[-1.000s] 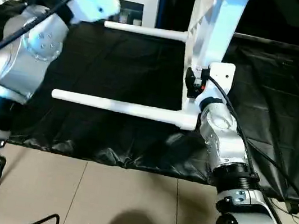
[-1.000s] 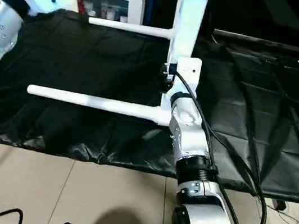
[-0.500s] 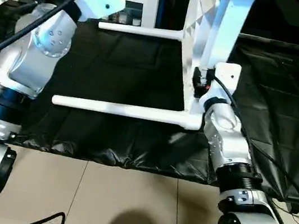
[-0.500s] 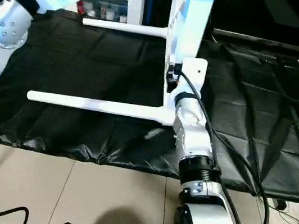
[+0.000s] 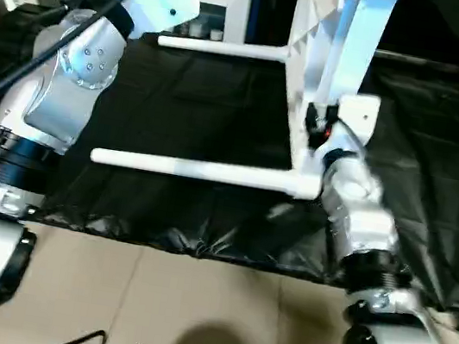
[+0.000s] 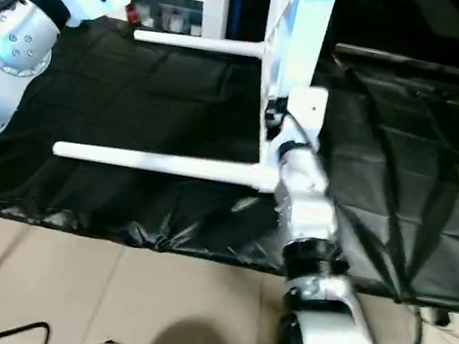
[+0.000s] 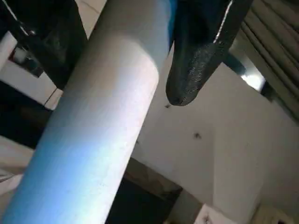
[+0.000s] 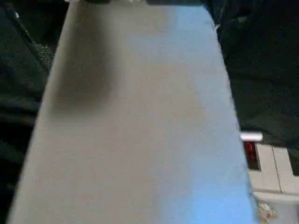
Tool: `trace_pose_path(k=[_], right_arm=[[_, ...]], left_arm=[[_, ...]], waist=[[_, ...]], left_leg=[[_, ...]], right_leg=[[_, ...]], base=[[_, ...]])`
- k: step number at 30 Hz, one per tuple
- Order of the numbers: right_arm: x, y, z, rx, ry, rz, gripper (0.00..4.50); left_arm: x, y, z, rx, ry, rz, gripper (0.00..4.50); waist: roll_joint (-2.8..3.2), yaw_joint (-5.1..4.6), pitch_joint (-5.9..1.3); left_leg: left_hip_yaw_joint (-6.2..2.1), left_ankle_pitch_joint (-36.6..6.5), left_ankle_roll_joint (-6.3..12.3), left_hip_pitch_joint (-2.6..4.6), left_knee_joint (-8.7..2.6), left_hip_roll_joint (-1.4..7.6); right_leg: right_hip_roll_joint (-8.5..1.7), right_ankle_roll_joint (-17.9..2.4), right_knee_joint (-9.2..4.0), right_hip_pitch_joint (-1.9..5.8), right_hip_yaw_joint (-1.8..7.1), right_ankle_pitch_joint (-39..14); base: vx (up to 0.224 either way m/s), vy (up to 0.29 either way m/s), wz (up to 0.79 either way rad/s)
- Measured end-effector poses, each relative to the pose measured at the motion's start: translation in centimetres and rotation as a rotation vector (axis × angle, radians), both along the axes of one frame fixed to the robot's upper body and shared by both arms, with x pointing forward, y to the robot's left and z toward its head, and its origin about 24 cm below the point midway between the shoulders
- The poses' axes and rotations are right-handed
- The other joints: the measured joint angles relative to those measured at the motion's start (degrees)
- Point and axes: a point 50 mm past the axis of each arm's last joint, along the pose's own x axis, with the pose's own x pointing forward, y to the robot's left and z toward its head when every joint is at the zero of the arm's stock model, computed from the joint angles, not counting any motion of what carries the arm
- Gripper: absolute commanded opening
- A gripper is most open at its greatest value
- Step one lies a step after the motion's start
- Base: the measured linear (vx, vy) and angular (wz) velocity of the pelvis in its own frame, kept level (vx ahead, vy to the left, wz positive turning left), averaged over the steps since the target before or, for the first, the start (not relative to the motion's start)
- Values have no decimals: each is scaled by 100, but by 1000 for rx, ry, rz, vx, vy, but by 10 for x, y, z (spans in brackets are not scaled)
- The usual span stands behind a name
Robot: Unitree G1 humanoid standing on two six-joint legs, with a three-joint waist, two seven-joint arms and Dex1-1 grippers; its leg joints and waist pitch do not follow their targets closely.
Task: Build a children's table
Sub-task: Flip table
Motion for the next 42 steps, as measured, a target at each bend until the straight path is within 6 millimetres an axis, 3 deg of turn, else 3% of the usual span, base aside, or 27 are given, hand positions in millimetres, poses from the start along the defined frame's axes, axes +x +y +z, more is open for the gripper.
trace_pose_path(k=[2,5,11,12,13,20,25,31,36,42], right_arm=[[5,-11,40,-63,-102,23,196],[6,-17,79,-147,-193,47,195],[5,-24,123,-240,-249,120,195],[4,-23,128,-253,-257,134,251],[3,-22,133,-275,-261,152,251],[1,-21,140,-236,-273,218,320],[-5,-15,145,-206,-312,342,347],[-15,-15,156,-112,-382,463,418],[-28,-15,160,-97,-448,572,447],[-48,-15,166,-17,-516,734,450]], left_arm=[[-3,6,10,-110,-24,-22,229],[-5,13,12,-237,-24,-45,229],[-16,19,9,-378,-35,-82,229],[-17,20,9,-388,-34,-81,229],[-18,22,4,-412,-26,-79,229],[-18,28,-2,-475,-2,-75,229],[-17,41,-4,-538,17,-35,229],[-17,49,-12,-604,39,8,226],[-15,54,-19,-630,65,36,216],[-14,55,-24,-640,82,37,208]], waist=[[35,47,-21],[11,82,-18],[-72,83,11],[-88,90,7],[-106,82,8],[-162,135,4],[-168,87,2],[-176,94,4],[-207,111,7],[-247,178,7]], left_leg=[[1,22,32,-54,-5,4],[-4,62,94,-65,2,20],[4,51,110,-99,30,14],[2,51,110,-100,32,16],[4,49,113,-98,35,16],[14,39,93,-87,49,16],[30,39,94,-83,51,11],[31,47,106,-86,54,12],[31,47,106,-88,61,12],[30,51,113,-92,72,13]], right_leg=[[2,-3,5,-48,-10,-2],[15,-19,0,-45,-26,-15],[-3,-16,-2,-61,-26,-13],[-2,-17,-3,-59,-31,-13],[-3,-16,-3,-56,-29,-13],[-8,-13,-3,-20,-23,-4],[-27,8,-1,-18,-24,13],[-30,7,0,-15,-28,24],[-32,11,-1,-10,-29,32],[-35,19,-5,-9,-31,48]], base=[[0,0,0],[0,0,0],[0,0,0],[0,0,0],[0,0,0],[0,0,0],[0,0,0],[0,0,0],[0,0,0],[0,0,0]])
